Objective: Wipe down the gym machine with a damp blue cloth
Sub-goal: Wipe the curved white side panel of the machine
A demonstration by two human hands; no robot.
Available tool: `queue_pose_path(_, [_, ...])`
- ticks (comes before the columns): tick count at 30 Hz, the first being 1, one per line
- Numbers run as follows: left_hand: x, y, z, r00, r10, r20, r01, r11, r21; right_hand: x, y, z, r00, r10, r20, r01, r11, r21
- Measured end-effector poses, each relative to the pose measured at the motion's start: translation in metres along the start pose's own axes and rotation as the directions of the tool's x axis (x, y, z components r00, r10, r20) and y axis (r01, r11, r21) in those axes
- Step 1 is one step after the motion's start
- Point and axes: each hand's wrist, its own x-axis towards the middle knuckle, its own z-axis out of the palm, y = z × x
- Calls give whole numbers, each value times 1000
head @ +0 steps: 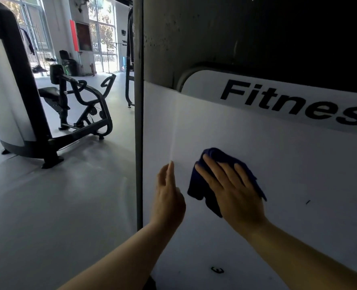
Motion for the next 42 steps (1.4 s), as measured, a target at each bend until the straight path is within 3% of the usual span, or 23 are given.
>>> queue_pose_path(5, [-2, -4, -2, 992, 128, 0, -127, 986, 111, 37, 4, -18, 982, 118, -150, -110, 992, 57])
queue_pose_path(11, [9, -7, -6, 958, 284, 23, -275, 900, 337, -22, 12, -2, 992, 97, -79, -98, 995, -6])
queue_pose_path(14, [18, -3, -17, 945, 326, -4, -300, 873, 386, 9, 12, -14, 965, 198, -172, -197, 980, 24])
queue_pose_path(16, [28, 3, -29, 902, 432, -10, -388, 820, 420, 30, 8, -20, 938, 278, -209, -274, 960, 51])
queue_pose_path(20, [55, 27, -45, 725, 682, 101, -635, 604, 482, -10, 6, -6, 968, 230, -101, -233, 972, -23])
queue_pose_path(23, [66, 45, -52, 653, 734, 186, -682, 462, 567, -23, 15, -10, 975, 210, -75, -214, 975, -62])
queue_pose_path(27, [67, 63, -47, 663, 719, 207, -634, 392, 667, 11, 25, -24, 928, 316, -198, -322, 947, 4])
queue_pose_path(31, [49, 76, -40, 732, 656, 184, -569, 440, 695, -38, 37, -14, 968, 230, -96, -232, 973, -16])
queue_pose_path(33, [43, 83, -34, 712, 671, 206, -589, 413, 694, -55, 51, -14, 983, 171, -72, -174, 984, -27])
queue_pose_path(35, [38, 94, -24, 688, 692, 220, -603, 375, 704, -43, 64, -19, 970, 188, -156, -189, 982, 3])
queue_pose_path(38, [31, 106, -11, 703, 688, 180, -574, 401, 714, -26, 68, -25, 923, 286, -259, -274, 958, 81])
queue_pose_path(42, [21, 117, -7, 730, 653, 203, -545, 377, 749, -70, 70, -8, 961, 230, -153, -217, 971, 98])
